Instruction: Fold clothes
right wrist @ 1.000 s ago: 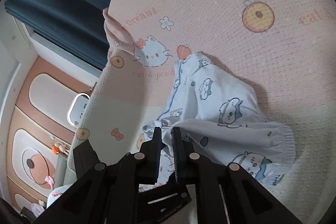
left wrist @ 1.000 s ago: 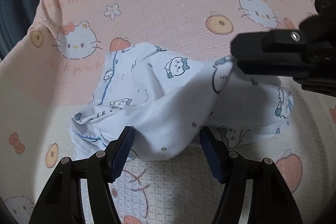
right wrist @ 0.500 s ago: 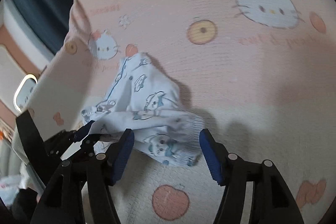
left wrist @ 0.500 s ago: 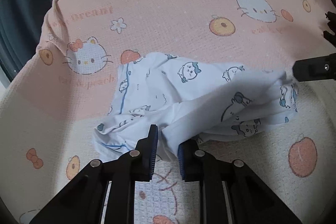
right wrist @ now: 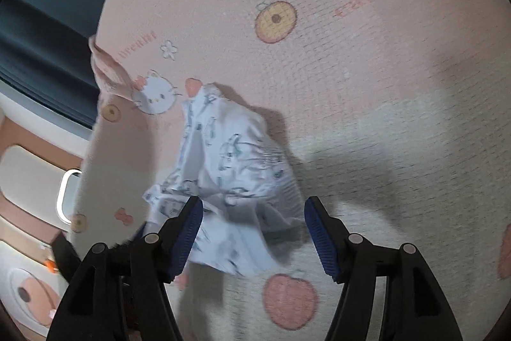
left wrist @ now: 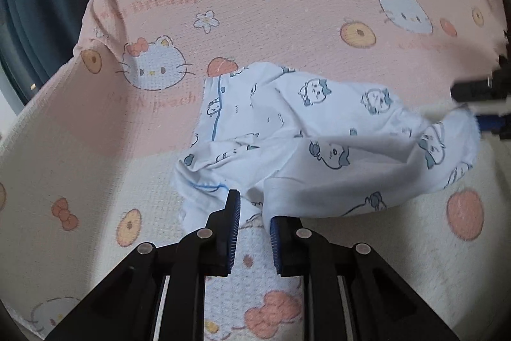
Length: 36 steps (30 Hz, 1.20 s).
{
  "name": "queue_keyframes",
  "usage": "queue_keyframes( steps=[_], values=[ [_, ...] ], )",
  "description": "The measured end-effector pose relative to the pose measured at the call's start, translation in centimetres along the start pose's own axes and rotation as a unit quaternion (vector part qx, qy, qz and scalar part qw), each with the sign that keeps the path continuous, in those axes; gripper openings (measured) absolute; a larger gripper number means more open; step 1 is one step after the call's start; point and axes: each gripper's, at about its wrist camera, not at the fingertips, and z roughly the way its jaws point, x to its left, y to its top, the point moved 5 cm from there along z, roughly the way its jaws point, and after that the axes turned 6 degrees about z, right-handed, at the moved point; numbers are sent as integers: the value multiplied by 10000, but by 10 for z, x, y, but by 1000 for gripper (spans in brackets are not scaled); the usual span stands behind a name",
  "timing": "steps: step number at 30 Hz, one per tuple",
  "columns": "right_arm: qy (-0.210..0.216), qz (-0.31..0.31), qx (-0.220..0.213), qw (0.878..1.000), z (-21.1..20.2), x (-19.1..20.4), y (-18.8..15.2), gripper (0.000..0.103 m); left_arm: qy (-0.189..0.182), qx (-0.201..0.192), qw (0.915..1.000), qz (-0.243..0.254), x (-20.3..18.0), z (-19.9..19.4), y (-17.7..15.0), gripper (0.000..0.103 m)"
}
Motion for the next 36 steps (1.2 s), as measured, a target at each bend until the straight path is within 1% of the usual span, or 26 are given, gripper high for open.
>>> queue_keyframes(
  steps=[2,4,9,13,19,21,24,25,26,27,28,29,30,32,34,36],
  values=[
    [22,110,26,9999,-2,0,-7,65,6,-32,9998,192,-5,-6,-3,11],
    [-34,206,66,9998,-3,-1,-16,65,22,-92,9993,358,-9,-12,-6,11],
    [-638,82,133,9978,-2,-7,-33,65,175,-109,9970,741,-14,-21,-14,11],
    [-771,224,96,9967,-10,-13,-45,65,53,-27,9981,615,-10,-22,-21,11],
    [-519,766,221,9955,-13,-21,-61,65,-151,111,9993,322,-8,-21,-31,11],
    [-313,1030,223,9939,-12,-24,-60,65,-178,113,9993,302,-9,-21,-32,11],
    [33,1559,196,9876,-10,-33,-56,65,-182,134,9994,273,-10,-19,-34,11],
    [1,1599,220,9869,-8,-35,-55,59,-176,139,9994,280,-10,-19,-35,11],
    [-30,1639,244,9862,-6,-37,-55,50,-167,135,9993,299,-11,-19,-35,11],
    [-62,1679,268,9854,-4,-39,-55,45,-158,132,9993,318,-12,-19,-35,11],
    [-94,1719,292,9846,-3,-41,-54,31,-149,129,9992,337,-12,-19,-35,11],
    [-125,1759,316,9838,-1,-43,-54,20,-141,126,9992,356,-13,-19,-35,11],
    [-174,1736,292,9842,-1,-43,-53,19,-112,112,9991,385,-13,-20,-35,11],
    [-323,1487,89,9883,-7,-37,-51,18,-53,86,9990,432,-12,-22,-33,11],
    [-549,1193,-204,9911,-19,-29,-46,18,-42,57,9992,387,-8,-25,-32,11],
    [-814,973,-491,9907,-33,-27,-40,18,-88,36,9995,307,-4,-28,-31,11]
  ],
)
